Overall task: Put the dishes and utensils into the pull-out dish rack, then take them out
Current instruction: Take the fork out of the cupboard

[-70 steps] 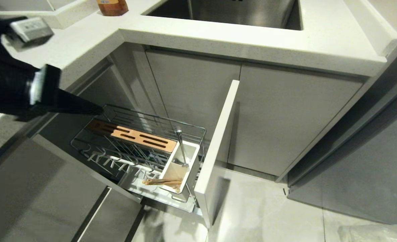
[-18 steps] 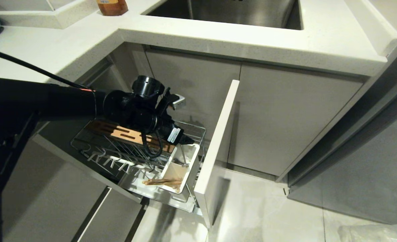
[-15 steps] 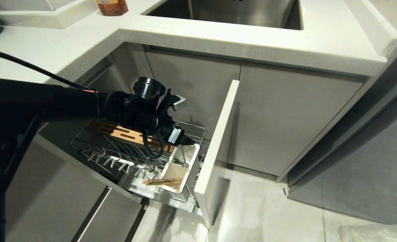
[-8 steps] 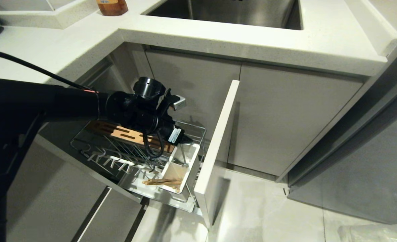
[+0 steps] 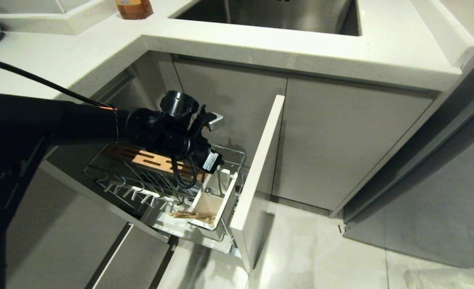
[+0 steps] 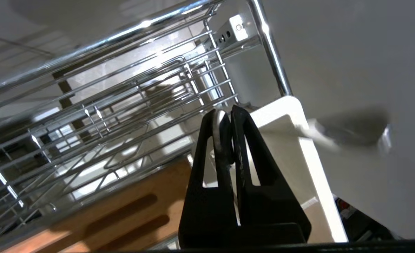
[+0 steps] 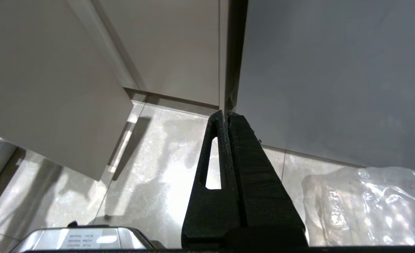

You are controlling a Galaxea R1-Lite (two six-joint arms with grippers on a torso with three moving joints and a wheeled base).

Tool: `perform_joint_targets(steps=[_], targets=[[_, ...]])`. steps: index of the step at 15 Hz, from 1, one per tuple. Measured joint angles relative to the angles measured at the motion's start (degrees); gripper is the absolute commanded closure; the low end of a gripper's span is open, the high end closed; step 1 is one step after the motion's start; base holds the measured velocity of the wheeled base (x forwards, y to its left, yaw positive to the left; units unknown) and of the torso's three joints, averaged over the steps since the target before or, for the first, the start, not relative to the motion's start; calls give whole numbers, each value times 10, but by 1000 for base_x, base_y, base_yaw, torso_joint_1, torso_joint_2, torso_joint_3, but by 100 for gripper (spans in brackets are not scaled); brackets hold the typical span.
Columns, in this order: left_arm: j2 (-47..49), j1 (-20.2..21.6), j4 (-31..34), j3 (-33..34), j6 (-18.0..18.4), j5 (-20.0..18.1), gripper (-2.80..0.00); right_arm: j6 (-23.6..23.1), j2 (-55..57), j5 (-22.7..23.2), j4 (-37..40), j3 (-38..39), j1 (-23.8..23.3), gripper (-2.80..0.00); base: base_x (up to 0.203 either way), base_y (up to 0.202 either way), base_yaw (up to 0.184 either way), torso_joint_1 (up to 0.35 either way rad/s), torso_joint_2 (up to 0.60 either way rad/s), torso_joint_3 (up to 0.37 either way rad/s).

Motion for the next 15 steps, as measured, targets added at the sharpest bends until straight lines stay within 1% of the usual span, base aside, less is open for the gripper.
perform_joint_targets(steps=[6,11,15], targets=[[-10,0,3,3,1,2,0,0,0,0,0,0,0,0,0,0,0,0,0,0],[-52,0,7,15,-4,1,0,0,0,0,0,0,0,0,0,0,0,0,0,0],[-87,0,16,27,-9,-15,0,0,0,0,0,0,0,0,0,0,0,0,0,0]])
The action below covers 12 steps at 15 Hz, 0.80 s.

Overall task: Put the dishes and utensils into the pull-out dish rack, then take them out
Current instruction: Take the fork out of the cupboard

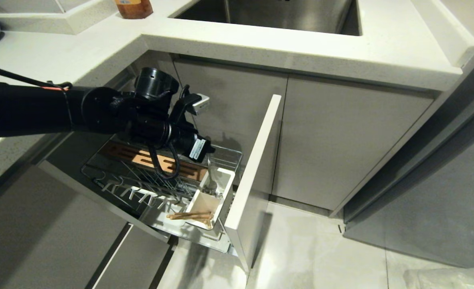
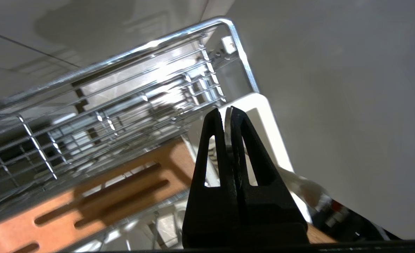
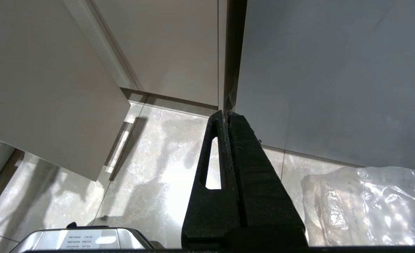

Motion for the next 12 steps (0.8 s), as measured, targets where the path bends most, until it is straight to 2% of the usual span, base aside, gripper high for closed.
perform_joint_targets(steps=[4,12], targets=[[-44,0,42,2,-15,-40,0,0,0,0,0,0,0,0,0,0,0,0,0,0],[-109,0,42,14,-40,-46,0,0,0,0,0,0,0,0,0,0,0,0,0,0]])
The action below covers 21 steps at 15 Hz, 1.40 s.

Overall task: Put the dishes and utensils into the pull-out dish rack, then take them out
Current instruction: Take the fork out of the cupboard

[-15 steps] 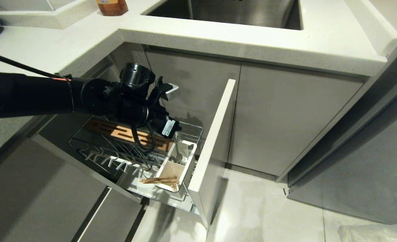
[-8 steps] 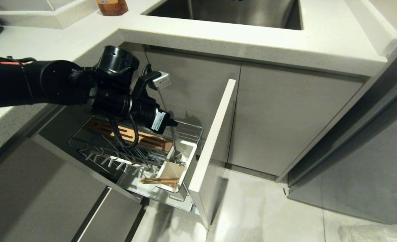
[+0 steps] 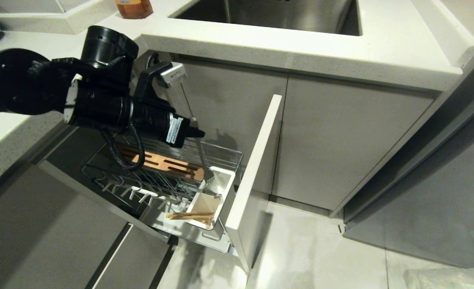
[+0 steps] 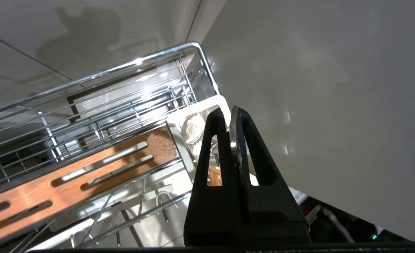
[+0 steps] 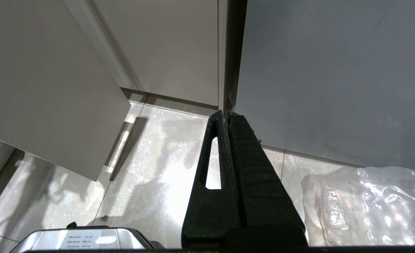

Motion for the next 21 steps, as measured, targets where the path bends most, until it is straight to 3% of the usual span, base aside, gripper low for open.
perform_joint_targets(steps=[6,13,16,18,21], targets=[[-72,7,-11,10,-54,5,0,0,0,0,0,0,0,0,0,0,0,0,0,0],[-213,56,-26,44,-56,10,0,0,0,0,0,0,0,0,0,0,0,0,0,0],[-270,71,-27,36,-35,51,0,0,0,0,0,0,0,0,0,0,0,0,0,0],[-303,86,-27,33,4,90,0,0,0,0,0,0,0,0,0,0,0,0,0,0],[-341,134,-27,22,70,110,0,0,0,0,0,0,0,0,0,0,0,0,0,0]])
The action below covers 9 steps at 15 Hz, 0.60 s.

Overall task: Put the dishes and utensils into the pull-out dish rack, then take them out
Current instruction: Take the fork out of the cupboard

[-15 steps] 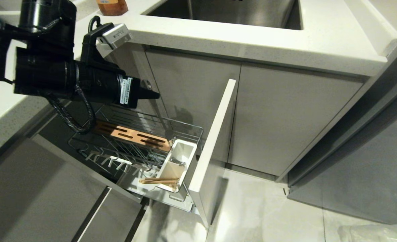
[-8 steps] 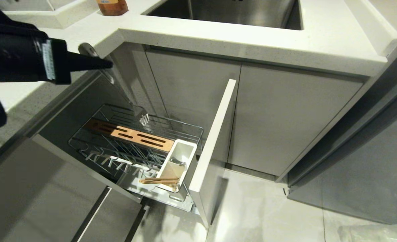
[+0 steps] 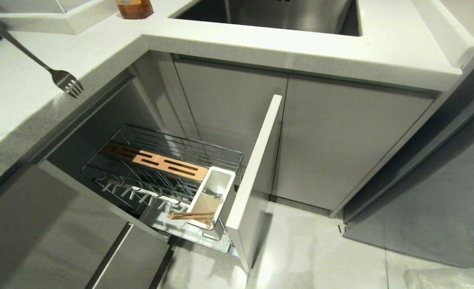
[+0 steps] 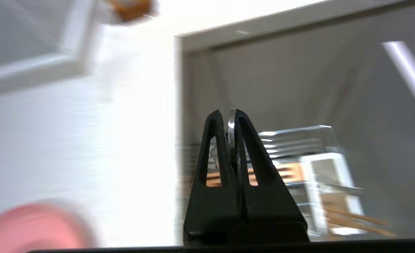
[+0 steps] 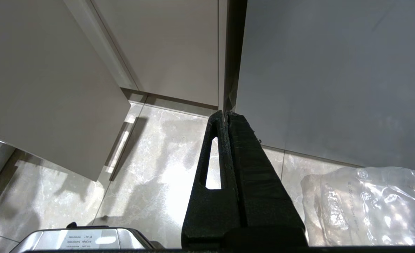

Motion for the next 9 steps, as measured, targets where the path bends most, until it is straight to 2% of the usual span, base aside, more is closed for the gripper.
perform_joint_targets(steps=[3,5,9], targets=[[-20,72,0,-21,35,2,0,0,0,0,0,0,0,0,0,0,0,0,0,0],[-25,135,1,-41,55,2,0,0,0,0,0,0,0,0,0,0,0,0,0,0],[-13,233,1,-79,84,0,0,0,0,0,0,0,0,0,0,0,0,0,0,0]])
